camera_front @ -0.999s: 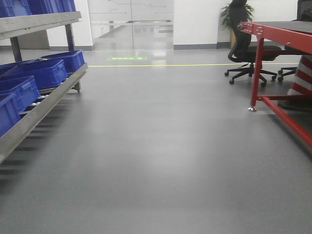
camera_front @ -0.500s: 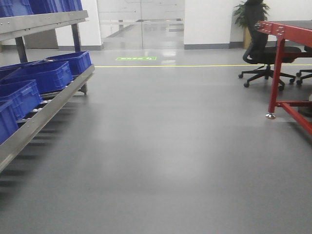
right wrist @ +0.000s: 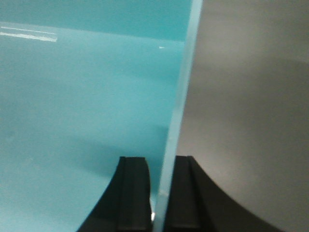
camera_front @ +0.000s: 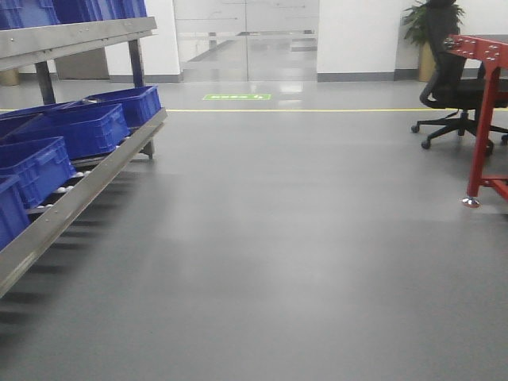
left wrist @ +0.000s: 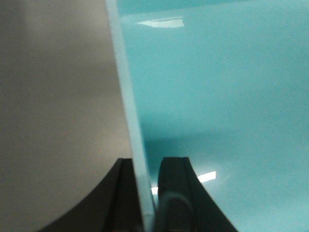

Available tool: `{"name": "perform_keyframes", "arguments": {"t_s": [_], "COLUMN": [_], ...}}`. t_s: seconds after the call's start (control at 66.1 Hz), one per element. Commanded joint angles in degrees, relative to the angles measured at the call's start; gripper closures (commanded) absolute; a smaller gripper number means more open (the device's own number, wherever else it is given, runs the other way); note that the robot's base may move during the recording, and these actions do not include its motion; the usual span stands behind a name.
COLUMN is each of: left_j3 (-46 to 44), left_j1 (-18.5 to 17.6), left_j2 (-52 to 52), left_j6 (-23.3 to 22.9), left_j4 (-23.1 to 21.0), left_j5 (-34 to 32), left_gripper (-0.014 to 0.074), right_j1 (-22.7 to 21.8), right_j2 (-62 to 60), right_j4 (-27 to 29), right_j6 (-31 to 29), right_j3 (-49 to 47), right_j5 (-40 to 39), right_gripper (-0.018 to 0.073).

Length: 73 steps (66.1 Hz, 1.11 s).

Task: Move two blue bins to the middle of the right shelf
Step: 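Drive the base to the next shelf while holding the cyan bin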

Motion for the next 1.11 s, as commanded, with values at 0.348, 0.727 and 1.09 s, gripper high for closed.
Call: {"name": "perform_keyframes", "arguments": {"t_s": [0.348, 0.727, 1.09], "left_j3": [-0.6, -0.6, -0.6], "left_j1": [-0.3, -0.3, -0.3], "left_j2": [-1.2, -1.2, -1.2], "left_j6": [0.7, 0.7, 0.7], "left_j4": [0.2, 0.2, 0.2], "left_j5": [-1.6, -1.6, -1.6], "left_gripper": [0.0707, 0.0707, 0.0707], "right_j1": [0.1, 0.1, 0.1], "right_j2": [-0.9, -0.9, -0.9], "right_j4": [-0.3, -0.3, -0.3], "right_j6": [-1.1, -1.1, -1.1], "right_j3": [-0.7, -0.7, -0.7], "right_j5": [-2.6, -2.6, -2.6], "right_gripper": [0.0713, 0.0713, 0.0713]}}
